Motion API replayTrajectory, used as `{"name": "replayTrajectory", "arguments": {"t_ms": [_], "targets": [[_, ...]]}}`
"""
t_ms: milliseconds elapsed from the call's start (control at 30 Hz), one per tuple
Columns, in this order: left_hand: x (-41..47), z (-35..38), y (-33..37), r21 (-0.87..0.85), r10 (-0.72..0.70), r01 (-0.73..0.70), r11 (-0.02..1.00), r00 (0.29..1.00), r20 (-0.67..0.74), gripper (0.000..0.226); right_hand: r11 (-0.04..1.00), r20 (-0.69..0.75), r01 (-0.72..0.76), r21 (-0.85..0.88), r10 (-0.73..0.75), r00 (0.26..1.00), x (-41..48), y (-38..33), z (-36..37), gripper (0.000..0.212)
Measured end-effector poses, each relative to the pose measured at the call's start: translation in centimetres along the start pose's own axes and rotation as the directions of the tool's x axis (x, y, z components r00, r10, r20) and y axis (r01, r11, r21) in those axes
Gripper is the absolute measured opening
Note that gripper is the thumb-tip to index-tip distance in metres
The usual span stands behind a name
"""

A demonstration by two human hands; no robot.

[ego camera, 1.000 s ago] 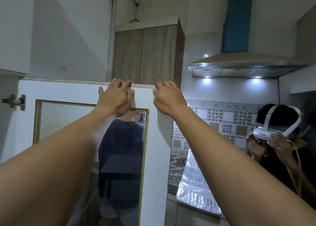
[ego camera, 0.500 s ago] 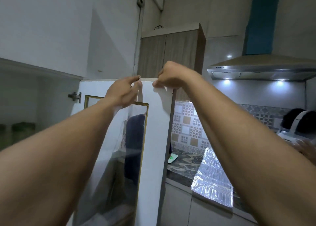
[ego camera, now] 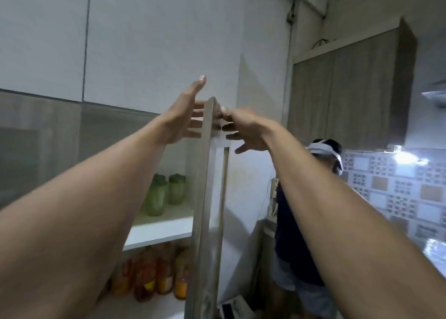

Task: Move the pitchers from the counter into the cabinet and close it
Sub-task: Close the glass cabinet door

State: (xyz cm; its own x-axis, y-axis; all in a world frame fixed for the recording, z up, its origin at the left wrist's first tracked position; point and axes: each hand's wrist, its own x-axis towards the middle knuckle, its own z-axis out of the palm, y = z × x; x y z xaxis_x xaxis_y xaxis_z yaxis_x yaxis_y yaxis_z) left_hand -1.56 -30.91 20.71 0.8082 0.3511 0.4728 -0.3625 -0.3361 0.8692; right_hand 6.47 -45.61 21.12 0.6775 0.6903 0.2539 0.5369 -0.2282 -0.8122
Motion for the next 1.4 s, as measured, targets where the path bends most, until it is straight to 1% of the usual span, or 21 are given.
{"name": "replayTrajectory", "arguments": {"t_ms": [67,133,167,200,233,267,300,333,367,400,467,533,567,633,667,700,800,833,1000,1233,1400], "targets": [[-0.7,-3.2,-0.1,-0.036,-0.025,0.025,0.999,1.0,0.003,0.086,0.995,-0.027,0.067,-0.075,-0.07,0.997,1.8,-0.5,3.4,0.06],[-1.4,-6.0,-0.5,-0.038,-0.009,0.006,0.999,0.997,-0.071,0.078,0.965,-0.026,0.168,-0.199,-0.177,0.984,3.7,-0.9,6.4,0.06],[-1.5,-7.3,-0.8,-0.047,0.015,-0.024,0.999,0.985,-0.171,0.071,0.944,-0.01,0.214,-0.25,-0.223,0.975,4.7,-1.0,7.8,0.064],[-1.5,-8.5,-1.3,-0.047,0.039,-0.056,0.997,0.952,-0.304,0.064,0.926,0.009,0.24,-0.29,-0.248,0.969,5.8,-1.0,9.0,0.069],[-1.3,-9.8,-1.8,-0.001,0.081,-0.091,0.996,0.891,-0.447,0.057,0.913,0.026,0.255,-0.317,-0.261,0.965,7.1,-0.9,10.2,0.073],[-1.2,-11.0,-2.4,0.094,0.151,-0.118,0.988,0.819,-0.554,0.053,0.902,0.033,0.266,-0.341,-0.271,0.962,8.2,-0.9,11.3,0.076],[-1.2,-11.8,-2.9,0.232,0.249,-0.13,0.964,0.749,-0.614,0.049,0.892,0.035,0.273,-0.361,-0.279,0.96,9.3,-0.9,12.2,0.079],[-1.0,-12.6,-3.6,0.386,0.353,-0.111,0.916,0.683,-0.64,0.044,0.885,0.042,0.28,-0.372,-0.286,0.957,10.5,-0.9,13.2,0.082],[-0.8,-13.5,-4.4,0.534,0.446,-0.059,0.844,0.63,-0.635,0.043,0.878,0.038,0.287,-0.382,-0.296,0.955,11.7,-0.9,14.2,0.084],[-0.6,-14.0,-5.1,0.655,0.519,0.003,0.756,0.606,-0.602,0.043,0.872,0.024,0.289,-0.394,-0.305,0.952,12.5,-0.8,14.9,0.086],[0.1,-15.2,-7.0,0.831,0.617,0.154,0.534,0.601,-0.508,0.052,0.867,0.015,0.295,-0.403,-0.316,0.949,14.4,-0.4,16.5,0.086],[1.4,-16.2,-9.1,0.883,0.639,0.335,0.329,0.61,-0.469,0.062,0.839,0.029,0.311,-0.447,-0.334,0.942,16.4,0.3,17.5,0.086],[2.1,-16.7,-10.1,0.872,0.629,0.412,0.264,0.612,-0.48,0.063,0.82,0.036,0.325,-0.471,-0.351,0.936,17.5,0.7,17.8,0.085],[3.7,-17.5,-11.6,0.83,0.61,0.51,0.227,0.59,-0.529,0.062,0.785,0.046,0.358,-0.506,-0.39,0.92,19.7,1.6,18.1,0.083],[4.6,-17.8,-12.3,0.818,0.608,0.535,0.212,0.583,-0.539,0.062,0.774,0.048,0.364,-0.518,-0.399,0.916,20.9,2.1,18.1,0.083],[5.4,-18.2,-12.9,0.814,0.605,0.553,0.177,0.592,-0.533,0.061,0.766,0.05,0.366,-0.528,-0.402,0.914,22.1,2.6,18.1,0.082],[7.3,-19.3,-14.8,0.81,0.556,0.587,0.012,0.669,-0.493,0.061,0.755,0.043,0.358,-0.549,-0.402,0.915,24.9,4.1,18.0,0.08],[8.1,-19.6,-15.4,0.807,0.539,0.591,-0.013,0.684,-0.492,0.063,0.754,0.043,0.355,-0.552,-0.4,0.916,25.9,4.6,18.0,0.08],[10.3,-20.0,-18.1,0.818,0.483,0.574,0.037,0.706,-0.518,0.063,0.71,0.053,0.39,-0.587,-0.447,0.893,29.4,6.5,18.6,0.078],[11.5,-21.1,-20.1,0.819,0.42,0.569,0.073,0.727,-0.543,0.064,0.716,0.042,0.428,-0.552,-0.488,0.872,31.6,7.2,20.0,0.07],[11.7,-21.6,-20.5,0.836,0.405,0.536,0.116,0.743,-0.533,0.067,0.708,0.06,0.414,-0.572,-0.467,0.882,32.1,7.4,20.0,0.078]]}}
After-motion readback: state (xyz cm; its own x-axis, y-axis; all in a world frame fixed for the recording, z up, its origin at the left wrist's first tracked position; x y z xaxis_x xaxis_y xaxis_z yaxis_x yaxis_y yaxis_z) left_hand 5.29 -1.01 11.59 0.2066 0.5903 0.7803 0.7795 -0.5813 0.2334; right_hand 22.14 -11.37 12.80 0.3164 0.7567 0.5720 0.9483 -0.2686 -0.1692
